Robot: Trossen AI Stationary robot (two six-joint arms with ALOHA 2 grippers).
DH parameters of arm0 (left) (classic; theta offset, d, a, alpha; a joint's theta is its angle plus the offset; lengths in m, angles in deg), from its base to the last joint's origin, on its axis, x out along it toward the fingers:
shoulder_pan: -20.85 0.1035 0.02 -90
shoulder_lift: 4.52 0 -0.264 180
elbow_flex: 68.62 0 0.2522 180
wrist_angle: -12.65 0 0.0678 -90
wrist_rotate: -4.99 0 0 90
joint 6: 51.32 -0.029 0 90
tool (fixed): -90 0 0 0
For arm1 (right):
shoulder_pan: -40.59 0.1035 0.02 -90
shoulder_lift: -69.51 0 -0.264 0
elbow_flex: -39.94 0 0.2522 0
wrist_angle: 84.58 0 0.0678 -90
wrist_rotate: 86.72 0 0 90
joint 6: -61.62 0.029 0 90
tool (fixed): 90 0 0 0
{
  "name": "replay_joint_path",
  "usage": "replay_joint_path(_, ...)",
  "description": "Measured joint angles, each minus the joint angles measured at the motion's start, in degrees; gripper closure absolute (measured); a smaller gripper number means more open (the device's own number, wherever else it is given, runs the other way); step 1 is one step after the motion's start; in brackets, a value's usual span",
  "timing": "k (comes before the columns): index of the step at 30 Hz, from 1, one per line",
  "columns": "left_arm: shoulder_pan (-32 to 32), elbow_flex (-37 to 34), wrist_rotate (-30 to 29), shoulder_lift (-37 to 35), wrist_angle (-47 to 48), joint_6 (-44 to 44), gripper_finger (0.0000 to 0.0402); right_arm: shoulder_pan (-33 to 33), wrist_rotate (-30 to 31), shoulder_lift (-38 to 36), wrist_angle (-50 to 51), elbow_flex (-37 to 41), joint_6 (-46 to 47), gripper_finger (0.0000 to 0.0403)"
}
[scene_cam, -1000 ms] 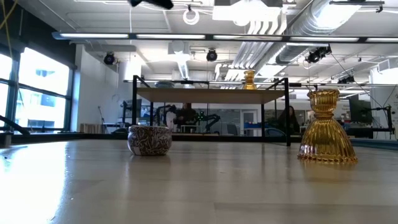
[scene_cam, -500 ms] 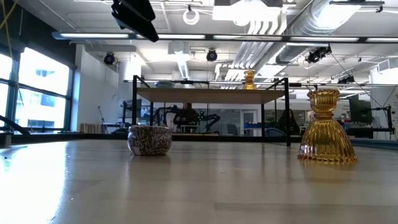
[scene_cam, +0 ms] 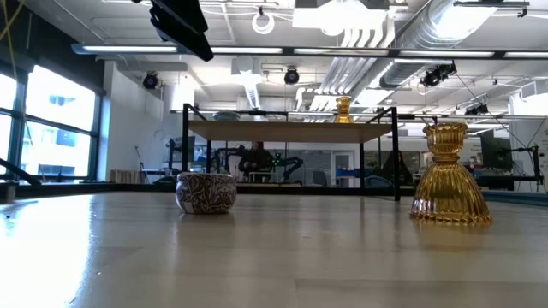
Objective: Pick & Place candle stick holders
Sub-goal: Put the left orange candle holder on the shelf
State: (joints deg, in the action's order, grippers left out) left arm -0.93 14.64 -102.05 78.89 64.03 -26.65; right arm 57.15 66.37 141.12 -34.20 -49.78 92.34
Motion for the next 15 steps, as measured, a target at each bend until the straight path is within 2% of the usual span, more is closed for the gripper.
replay_joint_path(4,0.0,0.02,0.02,-0.29,2.58,-0.02,0.0133,-3.59,-12.99,0.81,-16.19,0.0,-13.22,0.0126)
replay_joint_path(7,0.0,0.03,0.07,-0.75,4.36,-0.02,0.0133,-5.78,-20.81,0.86,-25.17,0.0,-19.01,0.0126)
replay_joint_path(11,0.0,0.11,0.84,-1.72,5.12,0.62,0.0133,-9.52,-27.51,0.73,-35.48,0.0,-23.97,0.0126)
replay_joint_path(15,0.0,0.13,0.57,-2.11,5.33,1.1,0.0133,-14.9,-33.66,1.52,-40.83,0.0,-25.72,0.0126)
